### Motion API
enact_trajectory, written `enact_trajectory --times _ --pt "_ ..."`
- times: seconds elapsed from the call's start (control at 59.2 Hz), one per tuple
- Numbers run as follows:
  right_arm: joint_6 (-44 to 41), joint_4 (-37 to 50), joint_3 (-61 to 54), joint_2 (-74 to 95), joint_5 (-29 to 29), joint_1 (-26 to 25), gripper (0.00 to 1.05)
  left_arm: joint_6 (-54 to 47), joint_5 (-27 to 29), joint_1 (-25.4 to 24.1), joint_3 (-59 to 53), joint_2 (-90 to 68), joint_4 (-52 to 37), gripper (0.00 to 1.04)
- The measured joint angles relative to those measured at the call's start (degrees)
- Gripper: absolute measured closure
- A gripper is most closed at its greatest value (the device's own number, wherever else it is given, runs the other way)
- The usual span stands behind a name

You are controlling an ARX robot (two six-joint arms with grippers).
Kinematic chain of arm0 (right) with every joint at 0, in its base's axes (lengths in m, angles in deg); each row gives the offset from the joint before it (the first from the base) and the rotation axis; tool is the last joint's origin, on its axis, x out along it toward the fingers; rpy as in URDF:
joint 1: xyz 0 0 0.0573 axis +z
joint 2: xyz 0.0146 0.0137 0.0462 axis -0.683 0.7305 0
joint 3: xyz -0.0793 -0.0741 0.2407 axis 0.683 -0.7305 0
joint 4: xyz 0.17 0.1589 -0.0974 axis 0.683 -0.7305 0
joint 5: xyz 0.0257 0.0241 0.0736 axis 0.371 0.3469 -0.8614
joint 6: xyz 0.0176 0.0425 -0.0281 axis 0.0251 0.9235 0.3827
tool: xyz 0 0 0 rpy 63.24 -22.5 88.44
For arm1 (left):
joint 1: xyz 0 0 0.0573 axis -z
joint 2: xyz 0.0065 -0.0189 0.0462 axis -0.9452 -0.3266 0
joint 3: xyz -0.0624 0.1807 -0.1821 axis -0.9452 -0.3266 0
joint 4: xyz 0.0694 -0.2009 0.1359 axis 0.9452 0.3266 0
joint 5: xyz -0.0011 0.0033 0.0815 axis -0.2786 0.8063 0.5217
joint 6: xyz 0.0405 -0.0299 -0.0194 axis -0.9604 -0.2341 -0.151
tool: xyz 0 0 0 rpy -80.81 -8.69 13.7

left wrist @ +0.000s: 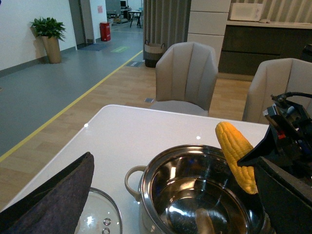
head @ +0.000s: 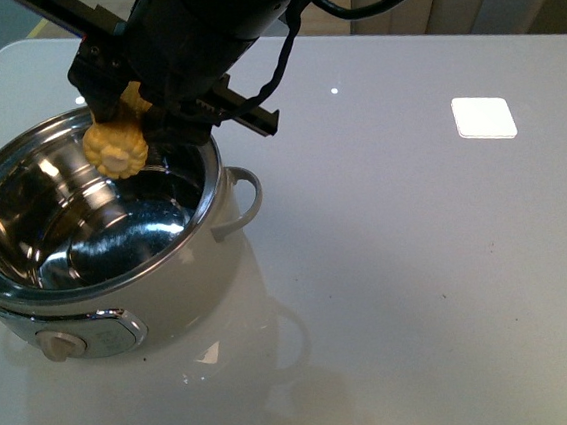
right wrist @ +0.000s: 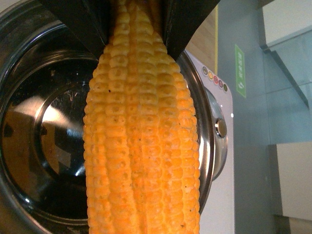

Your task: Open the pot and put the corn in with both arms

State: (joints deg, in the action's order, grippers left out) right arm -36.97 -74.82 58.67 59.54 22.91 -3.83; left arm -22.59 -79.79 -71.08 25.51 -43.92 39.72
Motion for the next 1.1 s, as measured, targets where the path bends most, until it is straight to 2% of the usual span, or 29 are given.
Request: enact_trajectory --times 0.338,0.608,0.827,0.979,1.098 --pt "-0.09 -1.27 -0.09 1.46 -0.02 1.53 0.86 0.00 0.00 0.00 0.00 0.00 0.00 0.07" --pt "-0.09 -1.20 -1.22 1.62 0.13 1.99 0.41 0.00 0.00 0.00 0.00 0.00 0.00 0.07" --pt "0.13 -0.15 -2.05 1.60 0.39 1.97 0.08 0.00 0.00 0.00 0.00 0.00 0.00 0.07" --pt "0.15 1.18 -5.57 0.28 1.57 0.90 0.09 0.00 0.00 0.00 0.00 0.00 0.00 0.07" --pt "-0.24 4.35 -10.73 -5.92 3.21 -2.12 0.09 0.00 0.00 0.00 0.00 0.00 0.00 0.07"
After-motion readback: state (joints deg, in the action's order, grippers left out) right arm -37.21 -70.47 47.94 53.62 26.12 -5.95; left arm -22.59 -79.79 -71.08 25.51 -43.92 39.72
